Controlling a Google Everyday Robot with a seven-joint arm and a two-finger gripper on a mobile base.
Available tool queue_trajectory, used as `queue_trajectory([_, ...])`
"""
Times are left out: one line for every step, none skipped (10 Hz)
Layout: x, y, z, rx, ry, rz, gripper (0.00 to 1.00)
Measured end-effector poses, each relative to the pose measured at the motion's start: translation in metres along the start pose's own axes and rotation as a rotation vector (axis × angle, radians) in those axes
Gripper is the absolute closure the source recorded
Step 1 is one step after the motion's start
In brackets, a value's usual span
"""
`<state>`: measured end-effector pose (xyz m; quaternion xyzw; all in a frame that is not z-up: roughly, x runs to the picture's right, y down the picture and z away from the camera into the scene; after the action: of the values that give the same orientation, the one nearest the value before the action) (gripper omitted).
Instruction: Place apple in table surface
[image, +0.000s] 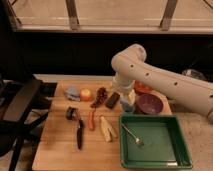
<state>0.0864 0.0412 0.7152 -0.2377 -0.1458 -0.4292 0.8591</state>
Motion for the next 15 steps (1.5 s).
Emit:
queue_trajectory([-0.002,0.0,0.0,-0.003,-0.004,-0.001,0.2])
queue_trajectory([-0.002,-0.002,0.0,-0.001,-0.005,-0.004,0.2])
queue_trajectory([0.0,0.0,0.0,-0.002,-0.001,-0.001,0.2])
queue_trajectory([-0.001,-0.001,0.0,-0.001,-0.003,-0.001,0.2])
queue_trajectory([-0.001,-0.004,0.0,0.003,0.006,-0.008,0.2])
queue_trajectory([0.002,-0.011,-0.002,0.013,0.021,-0.012,0.2])
queue_trajectory([0.001,-0.021,-0.003,0.025,0.027,-0.016,0.2])
queue_trajectory([-0.002,-0.043,-0.004,0.049,0.033,-0.022,0.2])
queue_trajectory([-0.007,-0.065,-0.004,0.066,0.035,-0.03,0.2])
queue_trajectory([-0.014,-0.086,-0.003,0.081,0.031,-0.043,0.2])
queue_trajectory([-0.022,-0.111,0.0,0.096,0.023,-0.061,0.2])
queue_trajectory([-0.031,-0.14,0.006,0.107,0.011,-0.084,0.2])
queue_trajectory([-0.035,-0.158,0.01,0.114,0.005,-0.097,0.2])
queue_trajectory([-0.04,-0.182,0.018,0.119,-0.009,-0.118,0.2])
queue_trajectory([-0.043,-0.203,0.028,0.126,-0.029,-0.135,0.2])
